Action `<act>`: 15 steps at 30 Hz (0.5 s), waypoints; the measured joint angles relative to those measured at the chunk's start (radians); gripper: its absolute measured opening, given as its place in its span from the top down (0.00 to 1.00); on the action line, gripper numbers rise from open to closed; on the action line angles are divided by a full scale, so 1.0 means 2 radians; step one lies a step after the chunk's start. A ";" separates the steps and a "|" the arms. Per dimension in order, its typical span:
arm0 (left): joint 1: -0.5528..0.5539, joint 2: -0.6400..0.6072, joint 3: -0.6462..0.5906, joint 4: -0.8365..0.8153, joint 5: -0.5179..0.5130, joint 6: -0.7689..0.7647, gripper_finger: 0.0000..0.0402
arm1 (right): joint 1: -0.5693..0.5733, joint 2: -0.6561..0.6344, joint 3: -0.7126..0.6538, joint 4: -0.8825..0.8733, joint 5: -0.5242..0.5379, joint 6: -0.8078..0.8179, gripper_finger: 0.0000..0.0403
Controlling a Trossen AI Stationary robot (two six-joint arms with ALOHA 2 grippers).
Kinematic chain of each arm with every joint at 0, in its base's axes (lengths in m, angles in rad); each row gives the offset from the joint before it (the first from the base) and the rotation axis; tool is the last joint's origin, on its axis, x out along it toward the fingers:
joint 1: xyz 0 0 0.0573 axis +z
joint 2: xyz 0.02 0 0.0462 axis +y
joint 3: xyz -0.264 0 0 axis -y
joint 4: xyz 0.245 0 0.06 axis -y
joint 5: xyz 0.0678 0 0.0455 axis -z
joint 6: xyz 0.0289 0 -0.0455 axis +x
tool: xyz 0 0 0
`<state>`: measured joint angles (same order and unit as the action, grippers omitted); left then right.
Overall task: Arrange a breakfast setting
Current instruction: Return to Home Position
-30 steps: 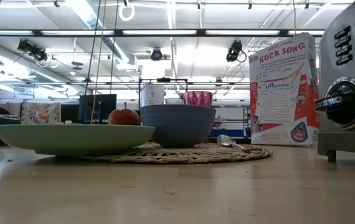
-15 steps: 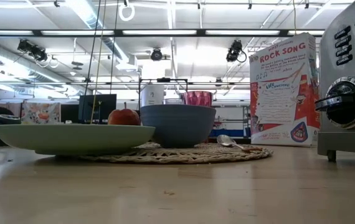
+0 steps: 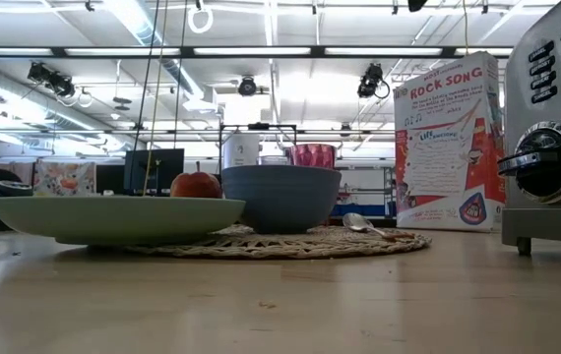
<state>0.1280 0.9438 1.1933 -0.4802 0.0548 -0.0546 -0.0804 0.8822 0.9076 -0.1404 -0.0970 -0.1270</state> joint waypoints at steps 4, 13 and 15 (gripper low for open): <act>-0.001 -0.079 -0.058 -0.018 -0.013 -0.021 0.97 | 0.001 -0.031 -0.046 0.071 0.022 -0.017 0.90; -0.004 -0.138 -0.150 0.015 -0.072 -0.104 0.97 | -0.004 -0.125 -0.188 0.191 0.054 -0.016 0.90; -0.005 -0.140 -0.168 0.026 -0.071 -0.085 0.97 | -0.003 -0.141 -0.216 0.214 0.054 -0.006 0.90</act>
<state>0.1184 0.6647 0.8571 -0.4289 -0.0878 -0.2239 -0.0872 0.6004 0.4753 0.2871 0.0105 -0.1382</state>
